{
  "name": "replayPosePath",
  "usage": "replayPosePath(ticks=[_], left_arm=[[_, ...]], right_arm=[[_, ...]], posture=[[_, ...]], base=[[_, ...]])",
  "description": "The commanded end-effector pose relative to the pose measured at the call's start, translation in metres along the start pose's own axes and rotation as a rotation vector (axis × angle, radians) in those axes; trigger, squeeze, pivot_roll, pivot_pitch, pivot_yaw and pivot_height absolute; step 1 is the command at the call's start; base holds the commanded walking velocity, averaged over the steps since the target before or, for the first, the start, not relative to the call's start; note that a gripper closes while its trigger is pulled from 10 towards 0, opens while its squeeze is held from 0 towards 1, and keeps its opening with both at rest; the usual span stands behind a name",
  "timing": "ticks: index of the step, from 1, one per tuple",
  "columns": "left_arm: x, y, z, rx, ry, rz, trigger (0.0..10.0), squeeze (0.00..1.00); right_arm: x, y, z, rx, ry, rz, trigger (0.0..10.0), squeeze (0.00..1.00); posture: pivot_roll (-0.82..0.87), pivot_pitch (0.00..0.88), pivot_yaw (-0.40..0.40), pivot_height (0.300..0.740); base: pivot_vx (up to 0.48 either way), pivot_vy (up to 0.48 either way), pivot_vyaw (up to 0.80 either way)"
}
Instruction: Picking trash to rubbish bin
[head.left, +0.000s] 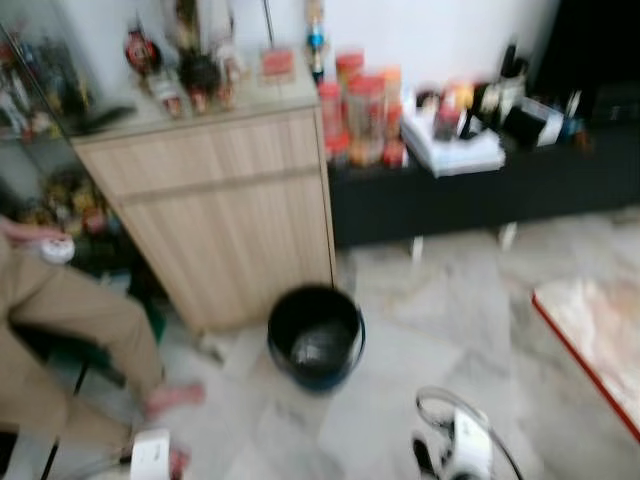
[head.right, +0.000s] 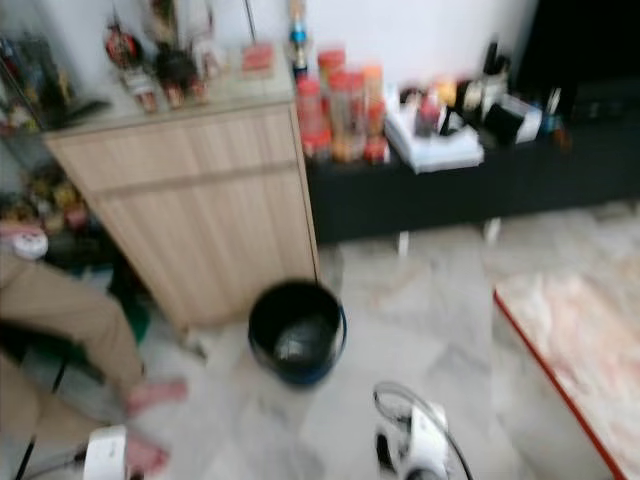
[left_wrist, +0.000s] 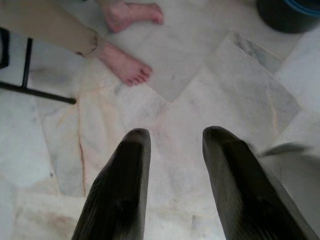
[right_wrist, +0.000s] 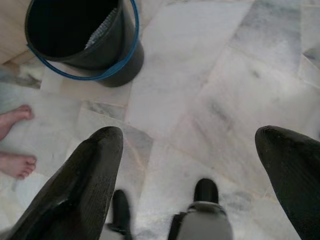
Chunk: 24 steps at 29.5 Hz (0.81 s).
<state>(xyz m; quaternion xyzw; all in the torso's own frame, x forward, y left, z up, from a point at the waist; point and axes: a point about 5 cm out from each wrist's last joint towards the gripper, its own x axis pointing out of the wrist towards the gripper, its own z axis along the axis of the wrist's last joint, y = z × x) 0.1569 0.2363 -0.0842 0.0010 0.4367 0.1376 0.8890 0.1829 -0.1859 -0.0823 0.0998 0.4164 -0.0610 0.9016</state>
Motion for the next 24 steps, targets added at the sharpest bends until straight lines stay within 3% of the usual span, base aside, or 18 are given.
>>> replayPosePath(ticks=[1, 15, 24], left_arm=[[0.0008, 0.0065, 0.0035, 0.019, -0.004, 0.012, 10.0, 0.0], [-0.0001, 0.0068, -0.0003, 0.019, 0.005, 0.011, 10.0, 0.0], [-0.0002, 0.007, -0.0006, 0.027, 0.006, 0.008, 10.0, 0.0]], right_arm=[[0.002, 0.0122, 0.0015, 0.007, -0.003, 0.029, 10.0, 0.0], [0.002, 0.012, 0.0014, 0.005, 0.0, 0.032, 10.0, 0.0], [0.0019, 0.0114, 0.0011, -0.001, 0.005, 0.035, 10.0, 0.0]], posture=[[0.05, 0.0, 0.077, 0.74], [0.05, 0.0, 0.074, 0.74], [0.05, 0.0, 0.076, 0.74]], base=[[0.0, 0.0, 0.0], [0.0, 0.0, 0.0], [0.0, 0.0, -0.78]])
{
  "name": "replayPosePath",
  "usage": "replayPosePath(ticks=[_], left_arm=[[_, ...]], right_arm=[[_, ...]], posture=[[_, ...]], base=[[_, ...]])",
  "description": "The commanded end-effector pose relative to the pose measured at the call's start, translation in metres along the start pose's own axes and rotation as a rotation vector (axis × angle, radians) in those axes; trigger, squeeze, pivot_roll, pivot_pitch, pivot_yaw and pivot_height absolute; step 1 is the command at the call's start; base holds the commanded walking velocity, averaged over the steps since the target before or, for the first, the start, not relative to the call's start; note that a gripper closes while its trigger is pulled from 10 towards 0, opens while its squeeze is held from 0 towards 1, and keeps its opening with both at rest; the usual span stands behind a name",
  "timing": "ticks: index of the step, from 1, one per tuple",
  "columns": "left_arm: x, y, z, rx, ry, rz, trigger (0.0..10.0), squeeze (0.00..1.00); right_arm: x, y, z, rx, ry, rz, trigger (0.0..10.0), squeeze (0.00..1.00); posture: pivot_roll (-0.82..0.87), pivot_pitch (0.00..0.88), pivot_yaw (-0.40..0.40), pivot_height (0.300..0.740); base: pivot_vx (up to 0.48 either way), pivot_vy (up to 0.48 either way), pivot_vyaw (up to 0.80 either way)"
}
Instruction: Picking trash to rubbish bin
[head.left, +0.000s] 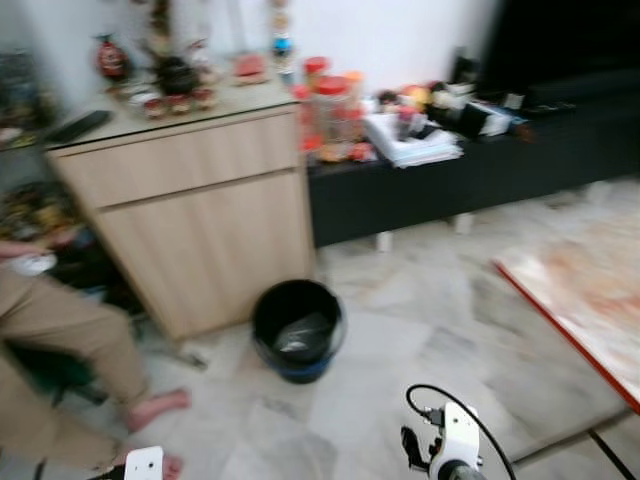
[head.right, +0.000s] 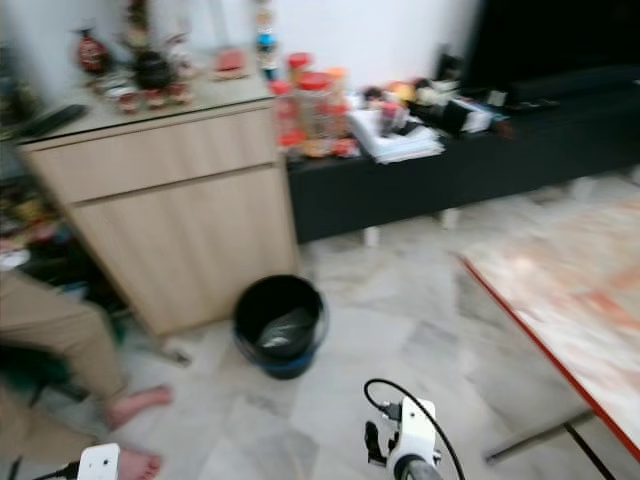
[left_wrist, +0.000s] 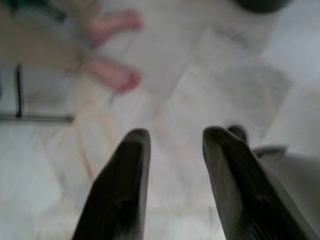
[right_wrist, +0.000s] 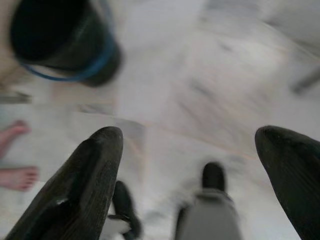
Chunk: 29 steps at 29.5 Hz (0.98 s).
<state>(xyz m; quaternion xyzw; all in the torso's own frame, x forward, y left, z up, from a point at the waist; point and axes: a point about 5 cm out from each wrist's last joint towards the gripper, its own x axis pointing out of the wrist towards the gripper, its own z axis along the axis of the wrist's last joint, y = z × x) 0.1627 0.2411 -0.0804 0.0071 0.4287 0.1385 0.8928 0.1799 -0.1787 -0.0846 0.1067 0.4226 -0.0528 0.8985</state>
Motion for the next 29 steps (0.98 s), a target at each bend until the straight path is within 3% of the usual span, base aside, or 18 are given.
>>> replayPosePath(ticks=[1, 29], left_arm=[[-0.002, 0.0031, -0.008, 0.021, 0.025, 0.001, 10.0, 0.0], [-0.0004, -0.0028, 0.0004, 0.048, -0.013, -0.026, 10.0, 0.0]], right_arm=[[0.0022, 0.0052, 0.0063, -0.008, -0.01, 0.016, 10.0, 0.0], [0.0022, 0.0058, 0.0051, -0.029, -0.004, 0.011, 10.0, 0.0]], posture=[[0.05, 0.0, 0.076, 0.74], [0.04, 0.0, 0.081, 0.74]], base=[[0.0, 0.0, -0.79], [0.0, 0.0, -0.78]])
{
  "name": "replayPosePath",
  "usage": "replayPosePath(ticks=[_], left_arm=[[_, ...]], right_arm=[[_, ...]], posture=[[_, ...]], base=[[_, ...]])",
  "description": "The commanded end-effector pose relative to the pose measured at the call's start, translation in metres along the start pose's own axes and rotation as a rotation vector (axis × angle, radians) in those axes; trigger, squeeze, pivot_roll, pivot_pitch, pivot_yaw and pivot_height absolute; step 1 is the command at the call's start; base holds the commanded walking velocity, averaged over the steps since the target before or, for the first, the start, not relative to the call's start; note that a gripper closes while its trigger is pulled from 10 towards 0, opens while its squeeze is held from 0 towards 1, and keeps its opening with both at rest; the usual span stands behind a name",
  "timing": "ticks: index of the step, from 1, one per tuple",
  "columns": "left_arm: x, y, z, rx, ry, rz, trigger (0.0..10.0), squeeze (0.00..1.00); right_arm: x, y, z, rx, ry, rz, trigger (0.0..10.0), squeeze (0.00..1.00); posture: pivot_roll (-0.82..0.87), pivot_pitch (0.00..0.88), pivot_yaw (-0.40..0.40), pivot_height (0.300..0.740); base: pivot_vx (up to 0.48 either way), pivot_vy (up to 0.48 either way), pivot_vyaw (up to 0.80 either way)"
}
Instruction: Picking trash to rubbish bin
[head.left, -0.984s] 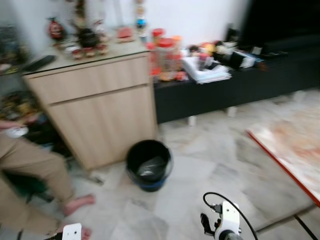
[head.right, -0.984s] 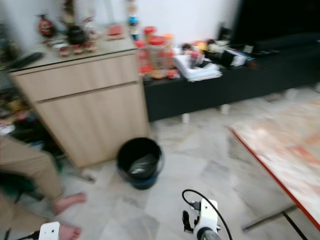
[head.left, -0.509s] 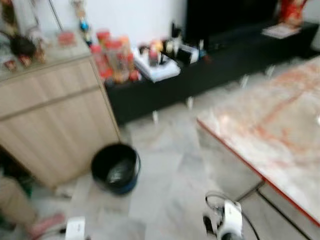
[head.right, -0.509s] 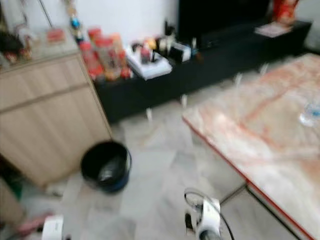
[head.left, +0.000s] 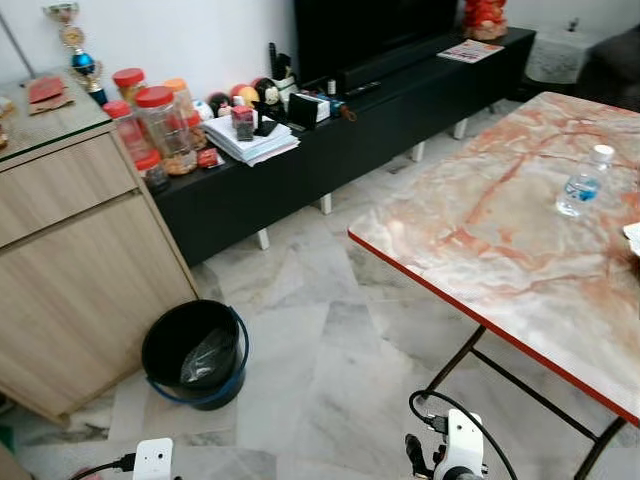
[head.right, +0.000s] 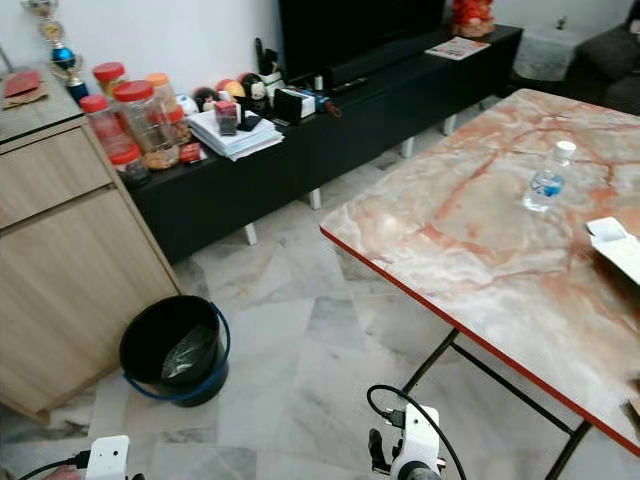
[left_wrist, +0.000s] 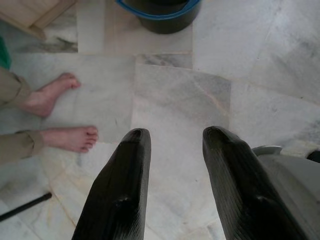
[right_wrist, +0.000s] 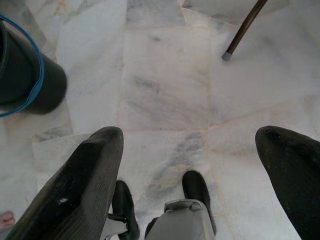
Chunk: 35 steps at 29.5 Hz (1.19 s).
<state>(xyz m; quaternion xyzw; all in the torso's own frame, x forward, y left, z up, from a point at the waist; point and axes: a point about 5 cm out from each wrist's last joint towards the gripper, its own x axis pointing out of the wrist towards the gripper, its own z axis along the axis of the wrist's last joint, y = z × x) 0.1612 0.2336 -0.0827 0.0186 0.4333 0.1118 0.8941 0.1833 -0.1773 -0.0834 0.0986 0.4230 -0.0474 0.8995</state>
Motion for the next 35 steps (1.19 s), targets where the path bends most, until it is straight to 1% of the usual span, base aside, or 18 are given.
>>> replayPosePath(ticks=[1, 18, 22, 24, 26, 35], left_arm=[[0.0005, 0.0044, 0.0039, 0.004, -0.017, 0.012, 10.0, 0.0], [0.0011, 0.0041, 0.0063, 0.007, -0.021, 0.019, 10.0, 0.0], [0.0012, 0.0028, 0.0056, 0.038, -0.014, 0.017, 10.0, 0.0], [0.001, 0.0029, 0.004, 0.052, -0.003, 0.024, 10.0, 0.0], [0.0009, 0.0032, 0.0035, 0.042, -0.001, 0.028, 10.0, 0.0], [0.0006, 0.0062, 0.0025, 0.032, 0.004, 0.037, 10.0, 0.0]], right_arm=[[0.001, 0.0036, 0.002, -0.009, -0.004, 0.007, 10.0, 0.0], [0.0017, 0.0045, 0.0045, -0.012, -0.009, 0.006, 10.0, 0.0], [0.0016, 0.0031, 0.005, -0.01, -0.011, -0.004, 10.0, 0.0], [0.0014, 0.0024, 0.0044, -0.009, -0.009, -0.007, 10.0, 0.0], [0.0013, 0.0024, 0.004, -0.009, -0.008, -0.008, 10.0, 0.0], [0.0014, 0.0039, 0.0029, 0.004, -0.007, -0.013, 10.0, 0.0]], posture=[[0.04, 0.0, 0.081, 0.74], [0.05, 0.0, 0.079, 0.74], [0.06, 0.0, 0.078, 0.74], [0.06, 0.0, 0.078, 0.74], [0.06, 0.0, 0.081, 0.74], [0.06, 0.0, 0.085, 0.74]], base=[[0.0, 0.0, -0.78], [0.0, 0.0, -0.78], [0.0, 0.0, -0.78], [0.0, -0.444, -0.78], [0.0, -0.48, -0.78], [0.0, 0.0, -0.71]])
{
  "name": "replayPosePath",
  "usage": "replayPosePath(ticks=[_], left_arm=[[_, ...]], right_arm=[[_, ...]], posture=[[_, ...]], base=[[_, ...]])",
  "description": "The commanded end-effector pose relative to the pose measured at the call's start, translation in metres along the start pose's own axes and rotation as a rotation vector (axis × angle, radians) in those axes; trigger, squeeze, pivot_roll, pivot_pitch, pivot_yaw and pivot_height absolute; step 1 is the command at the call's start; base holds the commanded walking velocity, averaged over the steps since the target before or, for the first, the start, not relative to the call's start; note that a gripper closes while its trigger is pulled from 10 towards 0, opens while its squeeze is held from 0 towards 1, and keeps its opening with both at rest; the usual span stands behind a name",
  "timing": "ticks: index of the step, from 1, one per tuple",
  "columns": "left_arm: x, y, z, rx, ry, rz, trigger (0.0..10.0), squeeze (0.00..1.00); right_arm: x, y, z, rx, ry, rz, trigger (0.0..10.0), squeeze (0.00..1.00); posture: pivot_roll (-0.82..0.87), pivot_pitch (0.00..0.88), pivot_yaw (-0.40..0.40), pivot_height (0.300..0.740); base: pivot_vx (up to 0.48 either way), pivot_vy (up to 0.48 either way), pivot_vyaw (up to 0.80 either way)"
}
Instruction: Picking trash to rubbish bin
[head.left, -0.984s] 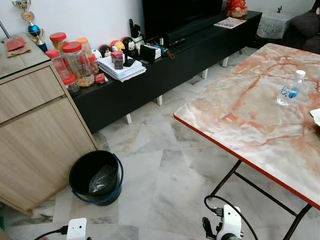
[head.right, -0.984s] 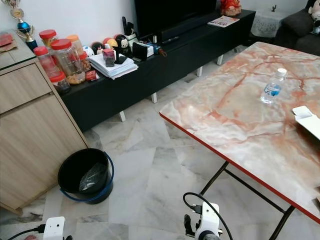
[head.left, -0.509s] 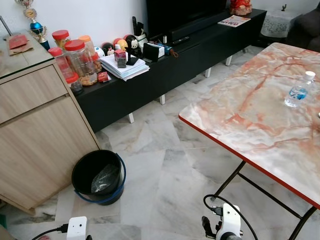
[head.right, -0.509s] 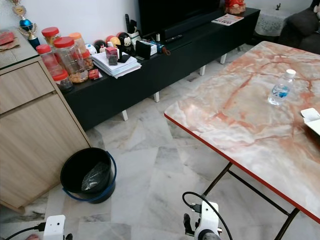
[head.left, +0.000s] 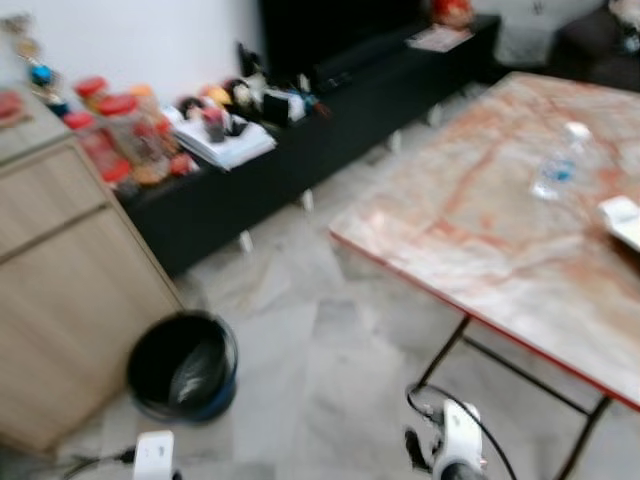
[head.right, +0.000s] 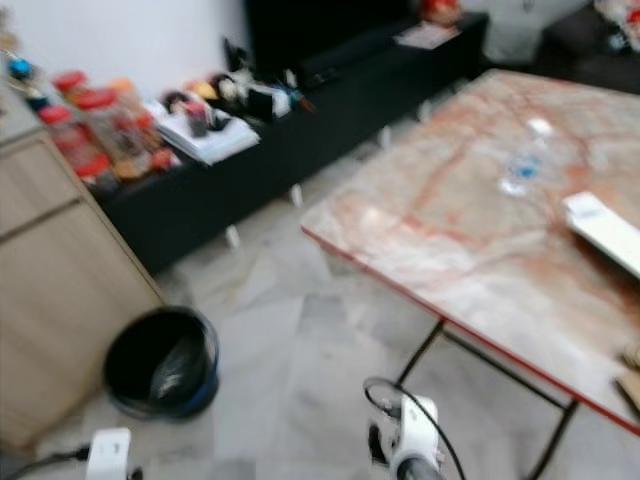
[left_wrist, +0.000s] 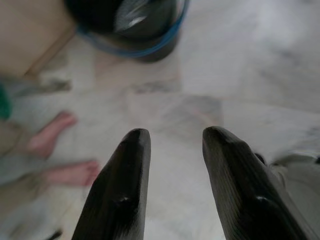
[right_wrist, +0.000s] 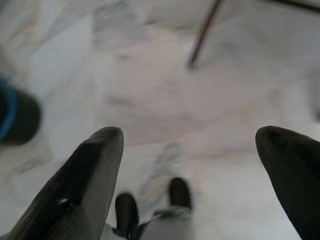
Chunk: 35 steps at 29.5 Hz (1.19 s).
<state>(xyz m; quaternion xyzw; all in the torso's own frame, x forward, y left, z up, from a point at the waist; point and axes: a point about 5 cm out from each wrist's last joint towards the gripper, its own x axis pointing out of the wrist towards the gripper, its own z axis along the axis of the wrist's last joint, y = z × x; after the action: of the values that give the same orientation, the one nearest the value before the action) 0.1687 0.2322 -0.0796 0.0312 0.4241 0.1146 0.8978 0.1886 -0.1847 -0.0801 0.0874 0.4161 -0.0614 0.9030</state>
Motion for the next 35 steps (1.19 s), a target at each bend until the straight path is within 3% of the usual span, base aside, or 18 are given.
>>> replayPosePath(ticks=[1, 29, 35], left_arm=[[-0.0011, 0.0087, -0.0053, 0.014, 0.026, 0.022, 10.0, 0.0], [-0.0024, 0.0063, -0.0109, 0.035, 0.045, 0.013, 10.0, 0.0], [-0.0032, 0.0047, -0.014, 0.036, 0.054, 0.009, 10.0, 0.0]], right_arm=[[0.0001, 0.01, -0.0047, 0.013, 0.013, 0.019, 10.0, 0.0], [0.0, 0.0103, -0.0053, 0.001, 0.015, 0.023, 10.0, 0.0], [0.0005, 0.0101, -0.0028, 0.0, 0.007, 0.025, 10.0, 0.0]], posture=[[0.06, 0.0, 0.085, 0.74], [0.06, 0.0, 0.083, 0.74], [0.06, 0.0, 0.073, 0.74]], base=[[0.0, 0.0, -0.74], [0.0, 0.0, -0.77], [0.0, -0.27, -0.64]])
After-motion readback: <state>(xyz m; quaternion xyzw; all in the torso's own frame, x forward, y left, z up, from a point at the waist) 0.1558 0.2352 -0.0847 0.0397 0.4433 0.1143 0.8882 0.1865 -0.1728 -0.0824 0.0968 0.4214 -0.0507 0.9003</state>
